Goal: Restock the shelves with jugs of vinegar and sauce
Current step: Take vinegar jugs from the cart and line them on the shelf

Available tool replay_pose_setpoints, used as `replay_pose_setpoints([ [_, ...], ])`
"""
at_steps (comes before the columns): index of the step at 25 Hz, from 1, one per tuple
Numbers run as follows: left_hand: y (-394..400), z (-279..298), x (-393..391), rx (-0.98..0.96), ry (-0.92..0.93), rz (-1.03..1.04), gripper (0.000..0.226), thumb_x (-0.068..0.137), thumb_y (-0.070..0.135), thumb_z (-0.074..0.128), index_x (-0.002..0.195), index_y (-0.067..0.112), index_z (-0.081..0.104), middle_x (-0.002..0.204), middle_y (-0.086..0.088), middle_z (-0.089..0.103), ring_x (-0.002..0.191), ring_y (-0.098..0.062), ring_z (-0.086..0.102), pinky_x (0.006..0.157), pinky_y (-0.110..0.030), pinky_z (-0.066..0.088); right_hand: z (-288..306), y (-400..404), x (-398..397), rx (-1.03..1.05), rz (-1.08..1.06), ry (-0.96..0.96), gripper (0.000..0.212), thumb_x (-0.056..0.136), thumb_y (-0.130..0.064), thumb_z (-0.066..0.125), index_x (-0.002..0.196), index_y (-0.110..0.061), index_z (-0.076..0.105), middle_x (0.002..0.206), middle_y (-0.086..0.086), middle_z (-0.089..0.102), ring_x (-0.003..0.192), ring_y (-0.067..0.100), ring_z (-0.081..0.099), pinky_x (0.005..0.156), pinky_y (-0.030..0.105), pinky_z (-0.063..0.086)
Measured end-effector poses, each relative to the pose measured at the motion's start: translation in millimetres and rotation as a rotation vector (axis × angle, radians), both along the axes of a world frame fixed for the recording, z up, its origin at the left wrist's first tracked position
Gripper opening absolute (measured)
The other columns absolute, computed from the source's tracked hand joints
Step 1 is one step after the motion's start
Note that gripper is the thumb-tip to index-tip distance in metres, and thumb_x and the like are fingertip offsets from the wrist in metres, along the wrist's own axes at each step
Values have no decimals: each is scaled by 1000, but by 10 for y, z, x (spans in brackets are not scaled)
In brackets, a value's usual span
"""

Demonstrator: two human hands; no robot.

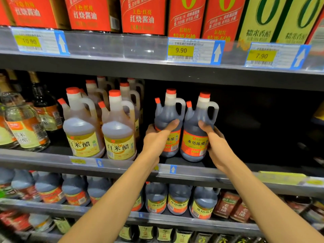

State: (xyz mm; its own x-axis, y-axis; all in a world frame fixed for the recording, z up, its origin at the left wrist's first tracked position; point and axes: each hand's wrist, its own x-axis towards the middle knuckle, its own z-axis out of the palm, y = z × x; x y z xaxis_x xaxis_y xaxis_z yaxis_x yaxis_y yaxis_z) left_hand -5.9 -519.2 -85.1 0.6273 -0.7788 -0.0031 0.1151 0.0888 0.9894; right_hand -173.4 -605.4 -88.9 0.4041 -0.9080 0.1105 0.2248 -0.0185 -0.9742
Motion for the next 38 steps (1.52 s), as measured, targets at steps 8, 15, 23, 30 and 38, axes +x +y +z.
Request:
replay_pose_setpoints([
  [8, -387, 56, 228, 34, -9, 44, 79, 74, 49, 86, 138, 16, 56, 122, 1, 68, 110, -22, 67, 88, -34, 52, 61, -348, 298, -1, -11, 53, 77, 77, -53, 79, 143, -20, 55, 128, 4, 72, 118, 25, 69, 106, 45, 52],
  [15, -583, 73, 341, -31, 10, 37, 54, 79, 45, 84, 119, 18, 60, 120, -2, 71, 105, -19, 70, 90, -34, 57, 83, -563, 507, -21, 49, 46, 58, 92, -46, 70, 140, -17, 59, 128, 7, 73, 119, 26, 70, 110, 50, 50],
  [23, -795, 88, 450, -22, 19, 29, 75, 82, 51, 79, 142, 16, 51, 131, -2, 63, 110, -18, 64, 83, -28, 48, 57, -716, 717, 20, -12, 43, 63, 89, -46, 74, 141, -15, 56, 126, 9, 73, 116, 29, 71, 103, 47, 55],
  [30, -923, 91, 535, 11, 53, 77, 87, 79, 54, 80, 151, 22, 42, 134, 1, 57, 109, -14, 56, 72, -21, 37, 45, -812, 860, 93, -78, 95, 80, 85, -54, 76, 147, -18, 42, 129, 6, 65, 117, 25, 65, 103, 46, 52],
  [38, -859, 17, 504, 84, -225, 256, 102, 73, 64, 81, 150, 11, 41, 150, -10, 52, 139, -30, 49, 102, -29, 37, -34, -723, 823, 35, -49, 73, 79, 89, -55, 71, 150, -19, 37, 138, 5, 63, 123, 22, 64, 97, 37, 54],
])
